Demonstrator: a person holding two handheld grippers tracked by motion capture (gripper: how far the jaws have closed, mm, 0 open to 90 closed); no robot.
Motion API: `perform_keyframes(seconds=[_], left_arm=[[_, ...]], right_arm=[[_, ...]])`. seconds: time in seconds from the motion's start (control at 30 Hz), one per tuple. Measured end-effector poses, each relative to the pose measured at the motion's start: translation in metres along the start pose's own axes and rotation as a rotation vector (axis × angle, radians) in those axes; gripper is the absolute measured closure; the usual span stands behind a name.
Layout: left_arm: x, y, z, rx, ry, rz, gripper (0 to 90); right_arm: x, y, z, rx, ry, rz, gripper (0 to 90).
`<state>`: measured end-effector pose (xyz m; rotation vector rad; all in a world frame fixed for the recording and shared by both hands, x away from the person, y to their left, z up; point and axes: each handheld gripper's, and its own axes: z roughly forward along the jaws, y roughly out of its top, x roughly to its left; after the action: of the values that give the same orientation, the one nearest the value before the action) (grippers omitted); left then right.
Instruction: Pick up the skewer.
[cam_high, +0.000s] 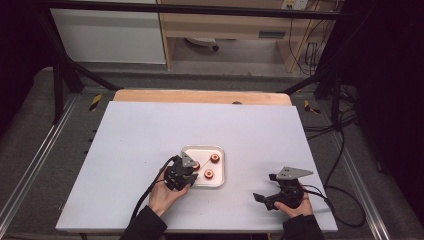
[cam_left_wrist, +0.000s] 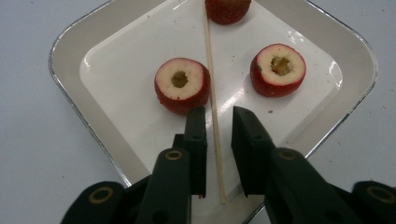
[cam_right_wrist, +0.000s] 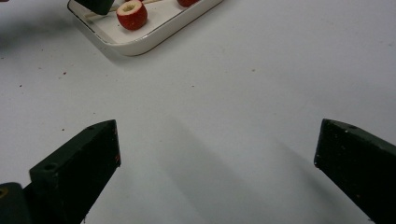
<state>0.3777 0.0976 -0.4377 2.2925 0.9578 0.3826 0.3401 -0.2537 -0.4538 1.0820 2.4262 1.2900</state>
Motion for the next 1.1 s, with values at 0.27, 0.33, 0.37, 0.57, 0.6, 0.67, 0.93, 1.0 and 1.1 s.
perform_keyframes(seconds=[0.27, 0.33, 0.37, 0.57, 0.6, 0.67, 0.93, 1.0, 1.1], left_arm=[[-0.001, 0.0, 0.003, -0.008, 0.011, -0.012, 85.4], [-0.002, 0.0, 0.003, -0.01, 0.013, -0.015, 87.3], [-0.002, 0.0, 0.003, -0.011, 0.015, -0.019, 87.3], [-0.002, -0.001, 0.003, -0.021, 0.018, -0.042, 87.9], [-0.002, -0.001, 0.003, -0.026, 0.018, -0.046, 88.1], [-0.002, -0.002, 0.003, -0.03, 0.016, -0.053, 88.2], [0.0, -0.004, 0.0, -0.061, 0.016, -0.069, 88.4], [0.001, -0.004, -0.003, -0.075, 0.013, -0.078, 88.5], [0.002, -0.005, -0.007, -0.092, 0.006, -0.086, 88.4]], right_arm=[[0.0, 0.0, 0.0, -0.001, 0.001, 0.001, 1.0], [0.0, 0.0, 0.001, 0.0, 0.001, 0.001, 1.0], [0.0, 0.0, 0.001, 0.0, 0.001, 0.001, 1.0], [0.0, 0.0, 0.001, 0.0, 0.002, 0.003, 1.0], [0.0, 0.0, 0.001, 0.0, 0.003, 0.003, 1.0], [0.0, 0.0, 0.001, 0.001, 0.003, 0.001, 1.0], [0.0, 0.0, 0.001, 0.003, 0.004, 0.003, 1.0], [0.0, 0.0, 0.001, 0.001, 0.004, 0.001, 1.0], [0.0, 0.0, 0.001, 0.001, 0.004, 0.001, 1.0]])
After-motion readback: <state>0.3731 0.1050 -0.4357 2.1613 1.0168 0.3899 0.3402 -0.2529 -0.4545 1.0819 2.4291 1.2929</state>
